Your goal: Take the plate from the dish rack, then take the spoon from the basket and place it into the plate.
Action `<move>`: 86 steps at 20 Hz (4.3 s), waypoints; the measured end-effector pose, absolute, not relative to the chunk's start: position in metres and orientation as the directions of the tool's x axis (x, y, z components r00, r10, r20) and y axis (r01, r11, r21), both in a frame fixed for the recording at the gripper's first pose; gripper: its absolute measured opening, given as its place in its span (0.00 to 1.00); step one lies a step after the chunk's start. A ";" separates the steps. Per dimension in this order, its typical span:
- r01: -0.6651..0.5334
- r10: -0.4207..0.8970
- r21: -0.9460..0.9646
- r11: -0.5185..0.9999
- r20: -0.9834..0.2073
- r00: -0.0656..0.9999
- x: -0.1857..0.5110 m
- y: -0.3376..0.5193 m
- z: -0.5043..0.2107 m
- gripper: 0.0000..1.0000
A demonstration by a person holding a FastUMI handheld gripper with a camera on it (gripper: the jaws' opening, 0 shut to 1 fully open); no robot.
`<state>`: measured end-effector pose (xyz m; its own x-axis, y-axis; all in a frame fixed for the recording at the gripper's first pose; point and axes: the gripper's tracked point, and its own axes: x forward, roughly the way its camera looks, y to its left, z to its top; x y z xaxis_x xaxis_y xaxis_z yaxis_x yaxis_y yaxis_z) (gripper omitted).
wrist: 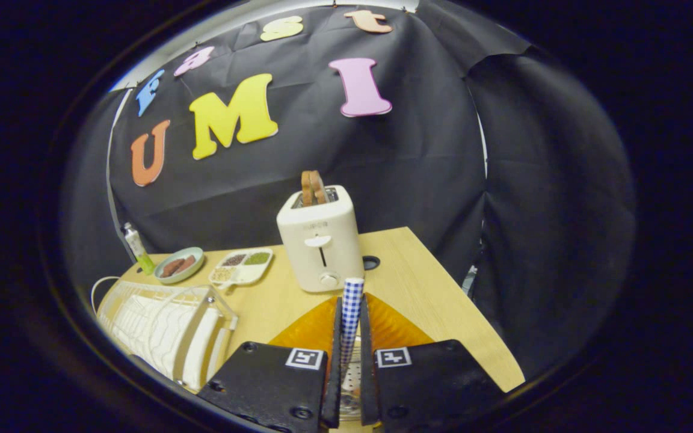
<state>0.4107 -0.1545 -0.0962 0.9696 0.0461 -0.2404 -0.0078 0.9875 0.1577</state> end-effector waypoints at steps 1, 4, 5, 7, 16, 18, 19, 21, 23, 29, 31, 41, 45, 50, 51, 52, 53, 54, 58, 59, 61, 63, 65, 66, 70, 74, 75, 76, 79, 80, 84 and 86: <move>-0.004 0.037 0.160 0.987 -0.203 0.978 0.406 -0.154 -0.084 0.16; 0.025 -0.017 0.101 0.995 -0.084 0.996 0.385 -0.150 -0.042 0.16; 0.039 -0.036 0.075 0.996 -0.039 0.999 0.378 -0.149 -0.025 0.16; 0.045 -0.046 0.024 0.999 0.026 0.999 0.355 -0.139 0.003 0.16; 0.013 -0.012 -0.010 1.000 0.129 0.992 0.249 -0.067 0.069 0.16; -0.019 0.020 -0.008 1.000 0.136 0.991 0.222 -0.042 0.068 0.16; -0.031 0.031 -0.005 1.000 0.151 0.988 0.210 -0.029 0.068 0.16; -0.065 0.067 -0.019 0.998 0.164 0.984 0.189 0.002 0.059 0.16; -0.090 0.093 -0.023 0.996 0.154 0.984 0.169 0.031 0.043 0.16; -0.204 0.208 -0.045 0.978 0.129 0.970 0.119 0.129 -0.020 0.17; -0.249 0.251 -0.035 0.968 0.114 0.961 0.107 0.160 -0.045 0.17; -0.223 0.219 -0.001 0.975 0.190 0.957 0.089 0.190 -0.135 0.19; -0.208 0.203 0.010 0.978 0.161 0.966 0.093 0.183 -0.150 0.20; -0.194 0.188 0.017 0.981 0.165 0.968 0.087 0.162 -0.145 0.20; -0.189 0.184 0.016 0.982 0.169 0.968 0.084 0.157 -0.143 0.20; -0.183 0.178 0.013 0.983 0.174 0.968 0.082 0.151 -0.140 0.20; -0.174 0.171 0.007 0.985 0.174 0.970 0.079 0.144 -0.138 0.20; -0.167 0.164 0.004 0.986 0.172 0.971 0.076 0.138 -0.136 0.21; -0.148 0.147 -0.003 0.989 0.133 0.980 0.067 0.117 -0.127 0.35; -0.144 0.143 0.000 0.990 0.122 0.982 0.065 0.113 -0.125 0.40; -0.125 0.125 -0.006 0.992 0.090 0.988 0.061 0.102 -0.120 0.48; -0.101 0.101 0.004 0.995 0.064 0.993 0.055 0.088 -0.112 0.56; -0.096 0.094 0.036 0.995 0.048 0.994 0.047 0.079 -0.099 0.64; -0.104 0.102 0.050 0.993 0.040 0.994 0.043 0.078 -0.093 0.69; -0.118 0.116 0.057 0.991 0.033 0.993 0.025 0.062 -0.067 0.84; -0.057 0.055 0.029 0.998 0.039 0.998 0.006 0.040 -0.051 0.96; -0.055 0.054 0.031 0.998 0.049 0.997 0.000 0.037 -0.045 0.96; -0.061 0.060 0.033 0.998 0.040 0.997 -0.004 0.036 -0.042 0.97; -0.077 0.075 0.050 0.996 0.041 0.996 -0.016 0.030 -0.035 0.99; -0.066 0.064 0.044 0.997 0.043 0.997 -0.018 0.023 -0.034 0.99; -0.031 0.031 0.010 0.999 0.040 0.999 -0.027 0.013 -0.032 0.99; -0.006 0.005 0.001 1.000 0.039 0.999 -0.028 0.007 -0.032 0.99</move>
<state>-0.0284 0.0072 -0.0322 0.9992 0.0055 0.0395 -0.0055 1.0000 0.0006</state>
